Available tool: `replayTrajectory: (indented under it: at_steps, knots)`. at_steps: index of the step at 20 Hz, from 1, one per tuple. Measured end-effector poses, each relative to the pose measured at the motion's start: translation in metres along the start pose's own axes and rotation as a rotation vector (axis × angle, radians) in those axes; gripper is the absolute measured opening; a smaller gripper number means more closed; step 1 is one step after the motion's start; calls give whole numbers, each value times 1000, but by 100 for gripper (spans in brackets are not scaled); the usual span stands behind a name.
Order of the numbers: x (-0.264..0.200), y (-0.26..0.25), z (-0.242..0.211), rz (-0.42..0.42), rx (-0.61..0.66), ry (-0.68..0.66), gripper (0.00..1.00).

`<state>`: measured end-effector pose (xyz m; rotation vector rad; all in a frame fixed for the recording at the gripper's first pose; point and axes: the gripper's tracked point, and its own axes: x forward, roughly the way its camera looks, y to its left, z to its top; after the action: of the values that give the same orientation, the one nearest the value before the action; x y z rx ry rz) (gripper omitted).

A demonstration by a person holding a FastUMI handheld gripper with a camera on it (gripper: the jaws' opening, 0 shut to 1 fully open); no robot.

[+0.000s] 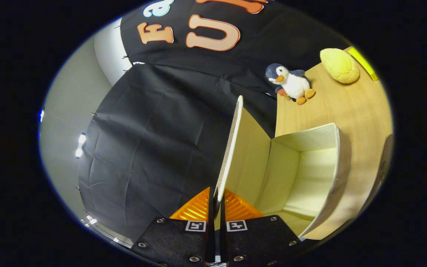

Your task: Open the storage box then place both shoes into the box .Put the left shoe in first, then the right shoe, with the right side of both shoes facing outward in a uniform manner.

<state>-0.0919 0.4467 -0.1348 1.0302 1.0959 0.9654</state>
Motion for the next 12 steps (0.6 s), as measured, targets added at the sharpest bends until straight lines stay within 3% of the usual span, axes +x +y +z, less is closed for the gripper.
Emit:
replayTrajectory:
  at_steps: [4, 7, 11, 12]
  knots:
    - [43, 20, -6, -22, -33, 9, 8]
    - [71, 29, -11, -34, -75, 5, 17]
    - [83, 19, -22, -75, -106, 30, 41]
    - [84, 16, -23, -81, -117, 28, 56]
